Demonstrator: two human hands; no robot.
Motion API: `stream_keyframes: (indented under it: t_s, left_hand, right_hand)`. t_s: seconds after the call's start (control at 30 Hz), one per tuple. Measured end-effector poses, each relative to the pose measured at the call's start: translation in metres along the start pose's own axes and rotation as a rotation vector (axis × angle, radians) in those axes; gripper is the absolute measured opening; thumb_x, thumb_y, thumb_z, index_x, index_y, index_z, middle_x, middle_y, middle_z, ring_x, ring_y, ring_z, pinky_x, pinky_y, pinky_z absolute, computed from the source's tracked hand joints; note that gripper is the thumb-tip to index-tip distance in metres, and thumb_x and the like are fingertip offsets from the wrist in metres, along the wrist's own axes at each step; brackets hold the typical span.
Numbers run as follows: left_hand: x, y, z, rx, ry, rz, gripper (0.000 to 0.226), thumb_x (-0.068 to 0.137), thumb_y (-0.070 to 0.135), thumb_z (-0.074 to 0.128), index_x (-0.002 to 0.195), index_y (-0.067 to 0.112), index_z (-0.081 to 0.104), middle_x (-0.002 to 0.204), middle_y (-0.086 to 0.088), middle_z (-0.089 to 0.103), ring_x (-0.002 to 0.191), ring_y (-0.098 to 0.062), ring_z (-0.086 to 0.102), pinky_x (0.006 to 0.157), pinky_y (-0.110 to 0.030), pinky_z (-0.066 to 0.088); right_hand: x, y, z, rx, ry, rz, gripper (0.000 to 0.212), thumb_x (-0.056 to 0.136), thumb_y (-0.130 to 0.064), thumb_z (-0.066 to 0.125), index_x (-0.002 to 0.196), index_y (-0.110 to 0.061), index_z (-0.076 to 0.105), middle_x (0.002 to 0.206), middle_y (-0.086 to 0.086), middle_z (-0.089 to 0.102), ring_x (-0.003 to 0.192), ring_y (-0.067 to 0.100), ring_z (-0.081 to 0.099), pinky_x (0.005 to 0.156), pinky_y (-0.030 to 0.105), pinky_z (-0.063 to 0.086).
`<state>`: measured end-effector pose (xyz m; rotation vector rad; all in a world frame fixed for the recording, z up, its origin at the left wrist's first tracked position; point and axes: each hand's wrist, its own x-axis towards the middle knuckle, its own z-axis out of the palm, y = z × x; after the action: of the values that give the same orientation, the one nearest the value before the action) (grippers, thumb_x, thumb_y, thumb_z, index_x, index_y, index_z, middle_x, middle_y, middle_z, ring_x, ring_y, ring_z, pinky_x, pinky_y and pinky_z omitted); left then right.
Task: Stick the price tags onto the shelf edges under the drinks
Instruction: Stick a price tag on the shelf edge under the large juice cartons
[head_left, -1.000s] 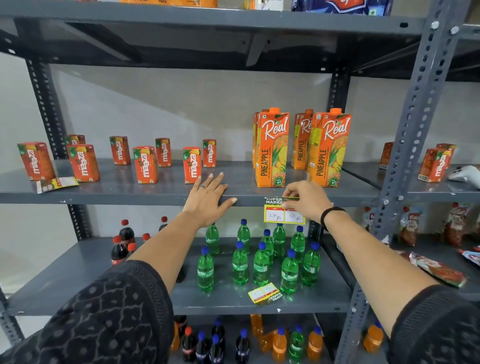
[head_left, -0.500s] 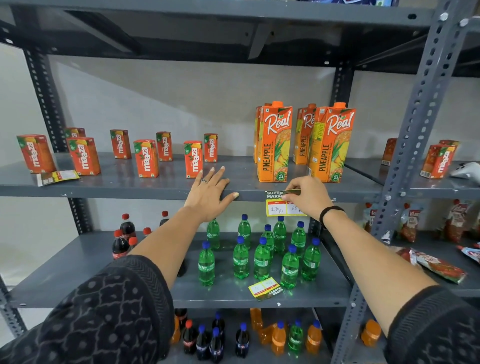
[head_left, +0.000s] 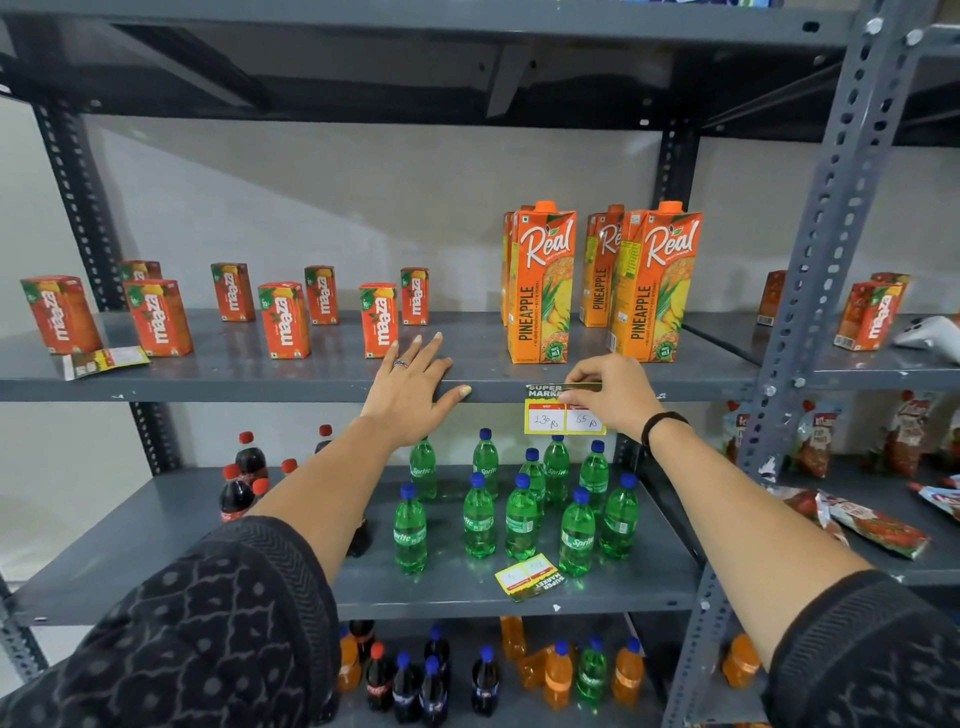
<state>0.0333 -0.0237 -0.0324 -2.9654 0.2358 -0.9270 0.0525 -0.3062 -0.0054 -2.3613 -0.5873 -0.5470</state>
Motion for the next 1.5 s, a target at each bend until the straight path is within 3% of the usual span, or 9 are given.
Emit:
stream_keyframes:
  t_s: [0.4, 0.53, 0.67, 1.2, 1.27, 1.37, 1.5]
  left_hand:
    - [0.001, -0.001, 0.003, 0.001, 0.023, 0.005, 0.066, 0.094, 0.062, 0.022, 0.140, 0.020, 0.043, 0.160, -0.003, 0.014, 0.147, -0.023, 0.008, 0.117, -0.046, 0.001]
    - [0.001, -0.001, 0.003, -0.004, 0.026, 0.003, 0.066, 0.094, 0.062, 0.023, 0.139, 0.020, 0.043, 0.160, -0.003, 0.014, 0.147, -0.023, 0.008, 0.117, -0.046, 0.002]
    - [0.001, -0.001, 0.004, -0.007, 0.017, 0.001, 0.067, 0.094, 0.063, 0.022, 0.140, 0.020, 0.042, 0.160, -0.003, 0.012, 0.147, -0.023, 0.006, 0.117, -0.046, 0.001]
    - [0.000, 0.000, 0.003, -0.003, 0.015, 0.001, 0.067, 0.094, 0.063, 0.022, 0.141, 0.019, 0.042, 0.160, -0.003, 0.013, 0.147, -0.023, 0.006, 0.117, -0.046, 0.002]
    - [0.000, 0.000, 0.003, 0.001, 0.013, 0.000, 0.067, 0.094, 0.063, 0.021, 0.141, 0.019, 0.042, 0.160, -0.003, 0.013, 0.147, -0.023, 0.006, 0.117, -0.046, 0.002]
    - [0.001, 0.000, 0.002, 0.002, 0.011, -0.003, 0.066, 0.094, 0.062, 0.023, 0.140, 0.019, 0.042, 0.160, -0.003, 0.014, 0.147, -0.023, 0.007, 0.118, -0.046, 0.002]
    - [0.002, 0.000, 0.001, -0.005, -0.005, -0.004, 0.067, 0.094, 0.062, 0.023, 0.141, 0.019, 0.041, 0.160, -0.004, 0.013, 0.147, -0.023, 0.007, 0.117, -0.046, 0.003]
  right_hand:
    - [-0.001, 0.005, 0.008, 0.055, 0.067, 0.022, 0.008, 0.074, -0.029, 0.080, 0.075, -0.023, 0.074, 0.075, -0.009, 0.066, 0.086, 0.023, 0.062, 0.089, 0.055, 0.045]
    - [0.000, 0.004, 0.006, 0.065, 0.099, 0.030, 0.015, 0.069, -0.025, 0.084, 0.078, -0.015, 0.076, 0.088, 0.001, 0.052, 0.092, 0.023, 0.052, 0.088, 0.048, 0.044]
    - [0.001, 0.003, 0.004, 0.062, 0.088, 0.023, 0.012, 0.072, -0.022, 0.082, 0.078, -0.014, 0.076, 0.083, 0.004, 0.059, 0.082, 0.023, 0.056, 0.083, 0.048, 0.047]
    - [-0.002, 0.001, 0.008, 0.113, 0.121, 0.054, 0.012, 0.070, -0.023, 0.083, 0.068, -0.023, 0.072, 0.068, -0.007, 0.067, 0.075, 0.018, 0.063, 0.085, 0.051, 0.051]
    - [-0.003, 0.001, 0.010, 0.120, 0.150, 0.054, 0.016, 0.070, -0.021, 0.084, 0.071, -0.024, 0.068, 0.066, -0.008, 0.066, 0.070, 0.016, 0.062, 0.080, 0.050, 0.052]
    - [-0.003, 0.002, 0.011, 0.141, 0.195, 0.097, 0.046, 0.066, -0.020, 0.086, 0.091, -0.024, 0.048, 0.063, -0.007, 0.060, 0.066, 0.020, 0.060, 0.072, 0.045, 0.052]
    - [-0.002, 0.001, 0.011, 0.040, 0.217, 0.083, 0.056, 0.065, -0.025, 0.087, 0.096, -0.022, 0.039, 0.081, -0.007, 0.048, 0.082, 0.025, 0.054, 0.076, 0.046, 0.045]
